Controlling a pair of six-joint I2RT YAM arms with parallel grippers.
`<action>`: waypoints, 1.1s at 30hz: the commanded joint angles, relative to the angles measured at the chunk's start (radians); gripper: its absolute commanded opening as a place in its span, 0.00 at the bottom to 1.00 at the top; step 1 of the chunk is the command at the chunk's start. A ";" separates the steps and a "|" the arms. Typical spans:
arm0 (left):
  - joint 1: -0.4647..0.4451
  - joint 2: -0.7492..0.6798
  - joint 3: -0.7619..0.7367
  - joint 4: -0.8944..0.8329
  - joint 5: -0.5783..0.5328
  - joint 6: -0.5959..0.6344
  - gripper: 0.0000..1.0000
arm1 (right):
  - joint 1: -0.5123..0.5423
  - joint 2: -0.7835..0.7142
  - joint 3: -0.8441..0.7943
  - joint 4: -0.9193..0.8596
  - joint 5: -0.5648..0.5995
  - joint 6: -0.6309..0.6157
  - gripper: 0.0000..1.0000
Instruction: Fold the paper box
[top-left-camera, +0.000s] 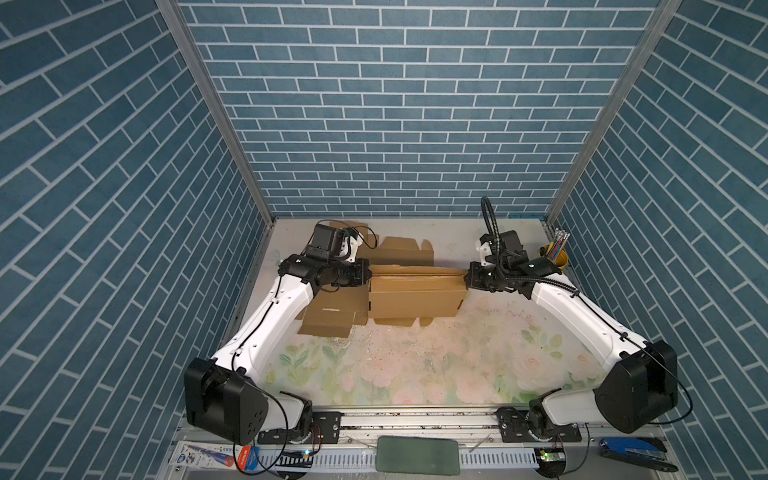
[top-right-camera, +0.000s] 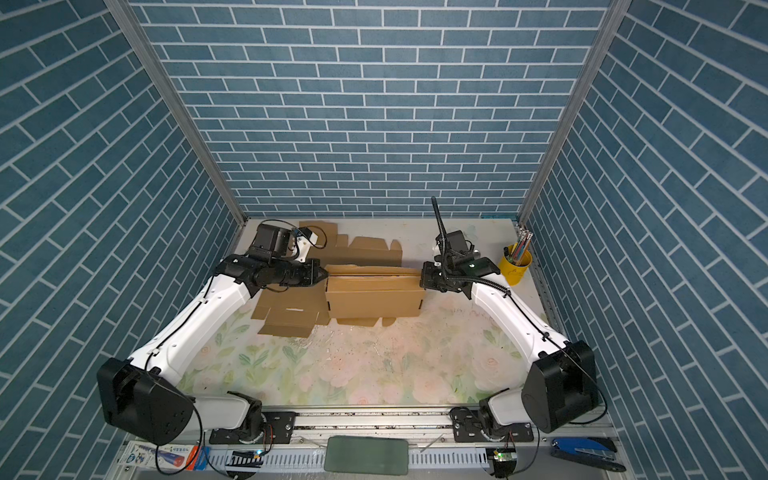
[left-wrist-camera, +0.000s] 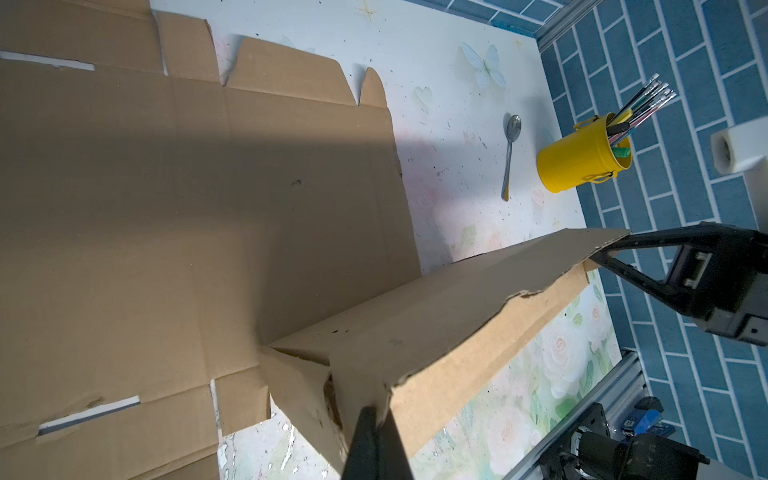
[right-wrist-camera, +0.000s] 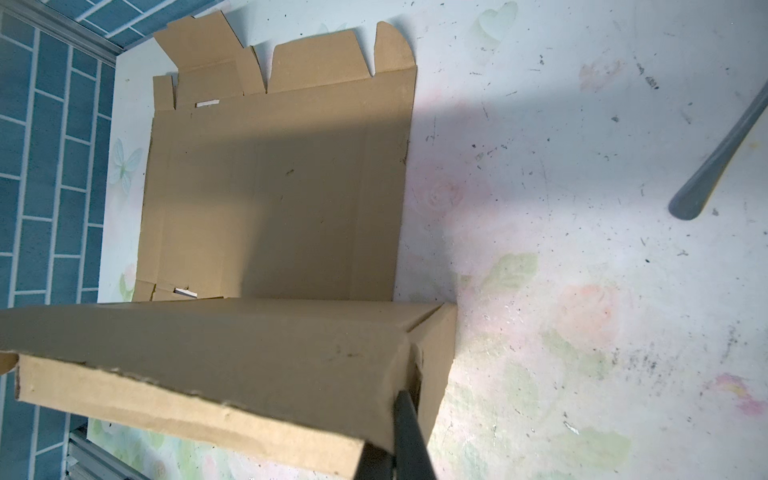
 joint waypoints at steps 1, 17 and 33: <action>0.002 -0.007 -0.055 0.033 0.004 -0.018 0.00 | 0.014 0.036 -0.020 -0.128 0.000 0.038 0.00; 0.001 -0.080 -0.253 0.111 -0.110 0.007 0.00 | 0.013 0.019 -0.026 -0.114 -0.024 0.043 0.00; 0.001 -0.082 -0.286 0.152 -0.138 0.009 0.00 | -0.118 -0.053 0.087 -0.215 -0.304 -0.091 0.39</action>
